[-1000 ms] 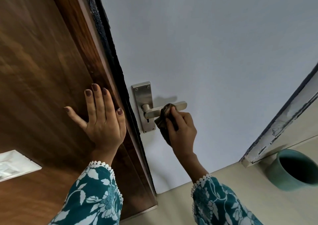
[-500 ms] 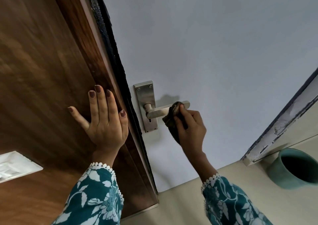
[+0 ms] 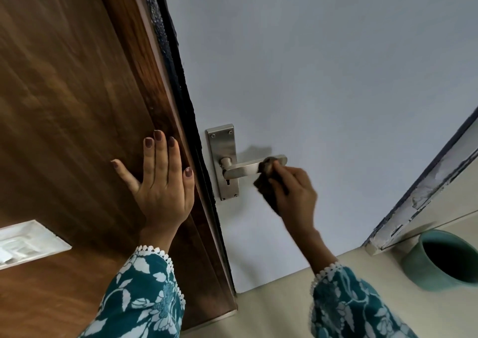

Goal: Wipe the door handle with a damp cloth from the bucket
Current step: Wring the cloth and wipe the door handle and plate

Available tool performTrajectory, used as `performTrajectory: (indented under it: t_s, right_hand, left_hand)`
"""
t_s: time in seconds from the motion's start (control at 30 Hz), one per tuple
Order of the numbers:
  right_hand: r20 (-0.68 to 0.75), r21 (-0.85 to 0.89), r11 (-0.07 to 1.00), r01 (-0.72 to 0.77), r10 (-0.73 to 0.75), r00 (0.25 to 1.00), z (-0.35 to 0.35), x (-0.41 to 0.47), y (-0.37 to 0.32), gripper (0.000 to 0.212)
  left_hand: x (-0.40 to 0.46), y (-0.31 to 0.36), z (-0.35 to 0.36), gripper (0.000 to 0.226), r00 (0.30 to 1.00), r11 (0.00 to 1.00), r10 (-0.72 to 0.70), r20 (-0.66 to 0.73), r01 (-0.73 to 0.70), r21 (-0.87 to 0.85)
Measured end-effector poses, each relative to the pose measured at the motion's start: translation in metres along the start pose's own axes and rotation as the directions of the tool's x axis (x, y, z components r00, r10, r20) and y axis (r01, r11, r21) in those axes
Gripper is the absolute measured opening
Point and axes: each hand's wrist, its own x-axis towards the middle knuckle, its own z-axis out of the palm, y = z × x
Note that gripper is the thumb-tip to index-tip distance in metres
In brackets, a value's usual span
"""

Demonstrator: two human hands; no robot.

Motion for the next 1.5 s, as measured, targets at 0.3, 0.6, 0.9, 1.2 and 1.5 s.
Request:
performTrajectory:
  t_s: [0.3, 0.6, 0.9, 1.2, 1.5]
  right_hand:
    - [0.010, 0.004, 0.995, 0.095, -0.095, 0.995, 0.034, -0.012, -0.034, 0.034]
    - [0.109, -0.079, 0.957, 0.280, -0.271, 0.956, 0.041, -0.016, -0.053, 0.032]
    - [0.290, -0.118, 0.938, 0.325, -0.280, 0.915, 0.033, -0.027, -0.040, 0.034]
    - [0.008, -0.104, 0.929, 0.355, -0.356, 0.934, 0.004, 0.012, -0.055, 0.030]
    - [0.104, -0.147, 0.825, 0.546, -0.536, 0.838, 0.043, 0.019, -0.028, 0.030]
  left_hand:
    - [-0.001, 0.001, 0.005, 0.057, 0.999, 0.999, 0.012, -0.030, -0.011, 0.034]
    - [0.000, 0.003, 0.000, 0.058, 1.000, 0.999, 0.000, 0.006, -0.001, 0.032]
    - [0.003, 0.002, -0.007, 0.054, 0.999, 0.999, -0.027, 0.041, 0.028, -0.027]
    - [0.002, 0.005, -0.004, 0.056, 0.999, 0.999, -0.039, 0.018, 0.039, -0.010]
    - [-0.001, 0.004, -0.001, 0.057, 1.000, 1.000, -0.014, 0.019, 0.014, -0.003]
